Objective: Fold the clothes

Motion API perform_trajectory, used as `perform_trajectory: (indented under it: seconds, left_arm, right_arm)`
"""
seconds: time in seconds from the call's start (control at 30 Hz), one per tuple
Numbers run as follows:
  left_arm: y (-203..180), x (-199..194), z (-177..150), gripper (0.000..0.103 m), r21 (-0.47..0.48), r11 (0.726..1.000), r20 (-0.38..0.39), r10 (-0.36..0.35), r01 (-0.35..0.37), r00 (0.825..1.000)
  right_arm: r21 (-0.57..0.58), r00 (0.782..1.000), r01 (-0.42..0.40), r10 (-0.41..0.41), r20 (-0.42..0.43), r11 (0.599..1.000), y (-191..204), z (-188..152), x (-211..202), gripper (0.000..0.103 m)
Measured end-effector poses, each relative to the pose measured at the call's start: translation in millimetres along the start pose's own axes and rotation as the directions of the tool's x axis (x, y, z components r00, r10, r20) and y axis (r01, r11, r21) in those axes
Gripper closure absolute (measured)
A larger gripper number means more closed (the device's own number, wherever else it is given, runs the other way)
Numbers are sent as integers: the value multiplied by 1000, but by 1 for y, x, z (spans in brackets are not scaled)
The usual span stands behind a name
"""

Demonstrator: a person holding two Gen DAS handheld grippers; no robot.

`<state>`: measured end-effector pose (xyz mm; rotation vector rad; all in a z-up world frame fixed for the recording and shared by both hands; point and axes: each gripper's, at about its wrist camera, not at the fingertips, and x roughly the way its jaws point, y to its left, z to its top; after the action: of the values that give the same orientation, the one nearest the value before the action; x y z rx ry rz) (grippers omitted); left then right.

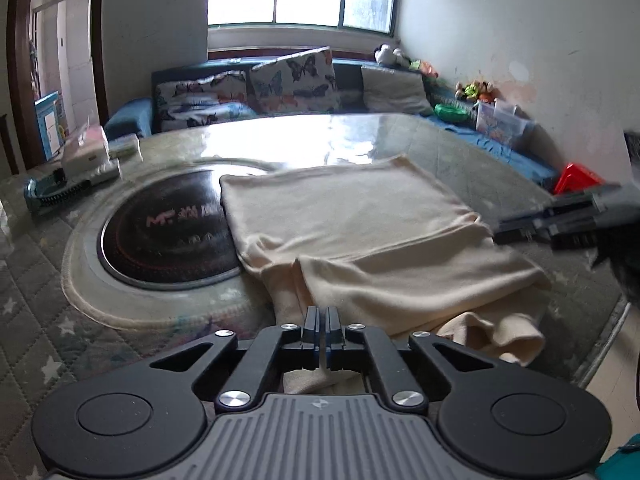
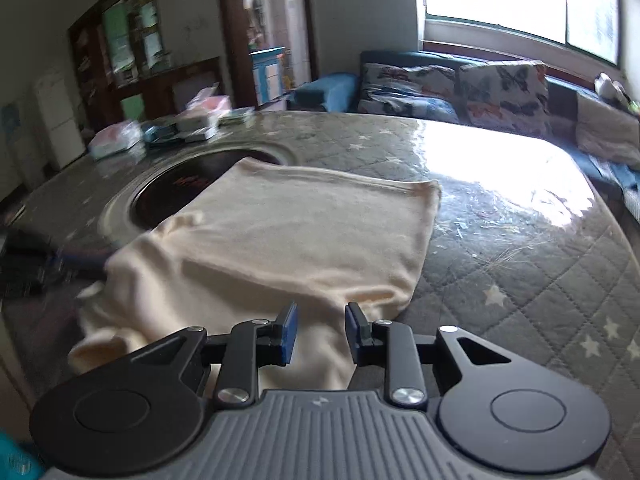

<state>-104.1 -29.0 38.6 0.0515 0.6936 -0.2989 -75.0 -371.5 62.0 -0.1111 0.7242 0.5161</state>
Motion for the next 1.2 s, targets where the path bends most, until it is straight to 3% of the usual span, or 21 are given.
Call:
perform_trajectory:
  seconds: [0.2, 0.37, 0.47, 0.67, 0.87, 1.03, 1.2]
  left_arm:
    - [7, 7, -7, 101, -7, 999, -61, 36, -37, 997]
    - [2, 0, 6, 100, 9, 1000, -1, 15, -15, 1000]
    - [-9, 7, 16, 99, 22, 1000, 17, -18, 18, 1000]
    - [-14, 40, 19, 97, 26, 1000, -8, -13, 13, 1000]
    - [-6, 36, 10, 96, 55, 998, -23, 16, -14, 1000]
    - [-11, 39, 24, 96, 47, 999, 5, -2, 2, 1000]
    - [-10, 56, 20, 96, 67, 998, -41, 1, 1, 999]
  right_arm:
    - [-54, 998, 10, -14, -58, 998, 16, -30, -7, 77]
    - [-54, 1000, 17, -17, -6, 998, 21, -27, -22, 77]
    - [-54, 1000, -4, 2, -31, 999, 23, -31, -15, 77]
    - [-82, 999, 3, -8, -50, 997, 27, -32, -12, 76]
    - [-108, 999, 8, -12, -41, 994, 25, -27, -17, 76]
    - [-85, 999, -45, 45, -7, 995, 27, -12, -9, 76]
    - [-99, 996, -90, 87, -31, 991, 37, -11, 9, 76]
